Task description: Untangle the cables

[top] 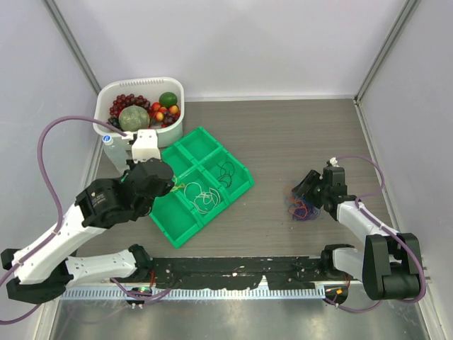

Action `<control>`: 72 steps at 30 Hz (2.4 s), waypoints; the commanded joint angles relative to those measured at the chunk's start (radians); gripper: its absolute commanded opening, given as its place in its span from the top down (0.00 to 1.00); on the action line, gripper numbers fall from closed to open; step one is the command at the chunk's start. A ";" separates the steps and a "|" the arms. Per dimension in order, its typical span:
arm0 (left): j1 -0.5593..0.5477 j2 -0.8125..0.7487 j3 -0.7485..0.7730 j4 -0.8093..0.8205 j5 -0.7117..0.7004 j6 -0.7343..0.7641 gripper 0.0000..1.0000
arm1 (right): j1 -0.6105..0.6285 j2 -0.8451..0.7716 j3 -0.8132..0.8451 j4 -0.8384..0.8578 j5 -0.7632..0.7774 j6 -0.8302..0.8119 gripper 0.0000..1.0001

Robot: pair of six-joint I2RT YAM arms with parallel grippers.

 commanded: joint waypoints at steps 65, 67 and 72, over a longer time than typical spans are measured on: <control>0.405 -0.047 -0.507 0.357 0.404 -0.156 0.23 | 0.030 0.011 0.001 -0.011 -0.007 -0.021 0.40; 0.406 -0.021 -0.505 0.432 0.533 -0.101 0.23 | 0.031 0.014 0.000 -0.008 -0.016 -0.024 0.40; 0.406 0.012 -0.583 0.845 1.014 -0.087 0.16 | 0.040 0.041 0.008 0.006 -0.059 -0.041 0.52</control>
